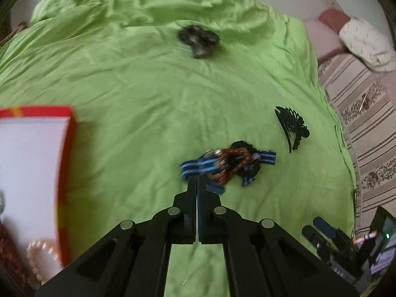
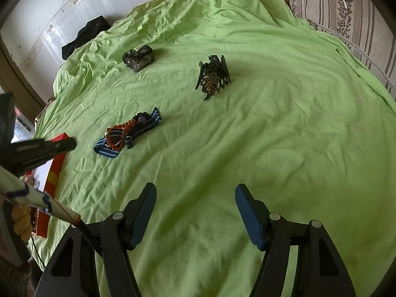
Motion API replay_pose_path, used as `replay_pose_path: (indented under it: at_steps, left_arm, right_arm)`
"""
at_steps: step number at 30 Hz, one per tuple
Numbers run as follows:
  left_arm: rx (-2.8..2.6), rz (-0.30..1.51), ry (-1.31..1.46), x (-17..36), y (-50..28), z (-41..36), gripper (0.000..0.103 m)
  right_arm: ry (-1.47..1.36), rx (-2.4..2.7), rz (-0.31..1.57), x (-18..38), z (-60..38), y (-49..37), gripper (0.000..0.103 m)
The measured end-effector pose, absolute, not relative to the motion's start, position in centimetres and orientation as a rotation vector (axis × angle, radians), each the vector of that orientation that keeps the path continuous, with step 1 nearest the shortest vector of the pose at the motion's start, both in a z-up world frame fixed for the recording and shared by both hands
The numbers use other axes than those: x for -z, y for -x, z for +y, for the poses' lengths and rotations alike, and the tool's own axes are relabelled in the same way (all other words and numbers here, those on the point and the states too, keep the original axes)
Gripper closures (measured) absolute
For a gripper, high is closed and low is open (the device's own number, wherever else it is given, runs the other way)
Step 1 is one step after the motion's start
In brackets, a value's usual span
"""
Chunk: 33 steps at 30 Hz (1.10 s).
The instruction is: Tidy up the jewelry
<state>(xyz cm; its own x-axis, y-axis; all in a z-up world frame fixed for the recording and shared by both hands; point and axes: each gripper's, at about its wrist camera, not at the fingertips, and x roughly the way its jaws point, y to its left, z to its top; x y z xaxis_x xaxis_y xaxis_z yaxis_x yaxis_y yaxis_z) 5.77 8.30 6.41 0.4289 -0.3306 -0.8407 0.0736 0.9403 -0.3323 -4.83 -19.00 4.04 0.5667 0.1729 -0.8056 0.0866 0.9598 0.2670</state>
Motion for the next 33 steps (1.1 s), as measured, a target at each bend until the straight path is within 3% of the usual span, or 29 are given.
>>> replay_pose_path:
  at_steps: [5,12,14,15,16,18,19,21,33]
  left_arm:
    - [0.275,1.114,0.260,-6.2,-4.8,9.1,0.103]
    - [0.382,1.138,0.230,-4.8,-7.8,4.2,0.102]
    - [0.399,1.163,0.204,-3.8,-8.7,2.5,0.089]
    - [0.392,1.167,0.191,-3.4,-9.1,1.9,0.071]
    - [0.381,1.160,0.183,-3.0,-9.4,1.4,0.066]
    - [0.356,1.155,0.167,-2.5,-9.9,0.9,0.067]
    - [0.344,1.155,0.156,-2.5,-9.9,0.8,0.088]
    - [0.316,1.156,0.148,-2.6,-9.8,1.5,0.096]
    - [0.212,1.099,0.343,-6.6,-1.9,12.0,0.096]
  right_arm:
    - [-0.283,-0.081,0.968,-4.5,-17.9,5.0,0.032]
    - [-0.229,-0.104,0.979,-3.9,-16.3,5.2,0.032]
    - [-0.234,-0.105,0.997,-3.2,-16.3,5.1,0.032]
    - [-0.237,-0.103,1.003,-2.9,-16.3,5.1,0.032]
    - [-0.242,-0.102,1.013,-2.5,-16.5,5.0,0.032]
    - [-0.246,-0.101,1.020,-2.1,-16.6,4.9,0.032]
    - [-0.243,-0.101,1.018,-2.0,-16.6,5.0,0.032]
    - [-0.231,-0.102,1.012,-2.0,-16.5,5.0,0.032]
    - [-0.190,-0.090,1.017,-1.9,-16.0,5.8,0.032]
